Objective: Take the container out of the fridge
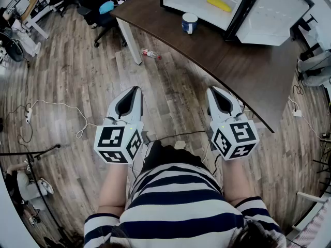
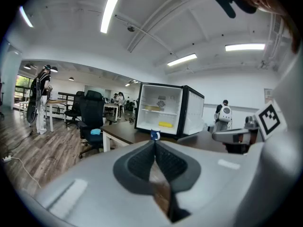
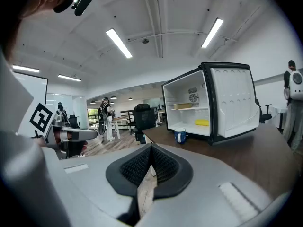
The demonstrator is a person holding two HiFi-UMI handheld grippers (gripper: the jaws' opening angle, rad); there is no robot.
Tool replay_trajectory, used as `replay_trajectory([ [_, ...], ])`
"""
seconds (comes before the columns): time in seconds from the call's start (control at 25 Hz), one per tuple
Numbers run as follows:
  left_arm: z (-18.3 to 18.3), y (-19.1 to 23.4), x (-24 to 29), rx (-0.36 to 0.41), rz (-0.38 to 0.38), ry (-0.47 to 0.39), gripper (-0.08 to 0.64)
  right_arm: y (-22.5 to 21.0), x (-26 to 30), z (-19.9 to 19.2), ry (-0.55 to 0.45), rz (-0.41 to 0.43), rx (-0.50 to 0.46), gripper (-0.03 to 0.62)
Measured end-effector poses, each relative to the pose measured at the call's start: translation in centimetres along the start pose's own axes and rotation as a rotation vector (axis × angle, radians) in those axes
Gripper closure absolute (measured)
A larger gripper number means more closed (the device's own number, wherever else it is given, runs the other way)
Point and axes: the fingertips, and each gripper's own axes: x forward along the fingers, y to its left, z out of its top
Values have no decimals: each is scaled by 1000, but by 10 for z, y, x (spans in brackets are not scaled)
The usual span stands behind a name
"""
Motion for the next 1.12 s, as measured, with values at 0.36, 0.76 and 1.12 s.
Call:
replay_trajectory([
  [0.36,-1,-4,6,6,31,5,560,-9,7,-1,-2,44,15,600],
  [0.76,-9,-25,32,27,48,33,560,-33,15,-8,19,98,3,600],
  [1.12,-12,-37,43,23,58,48,560,-36,25,-11,41,161,-33,600],
])
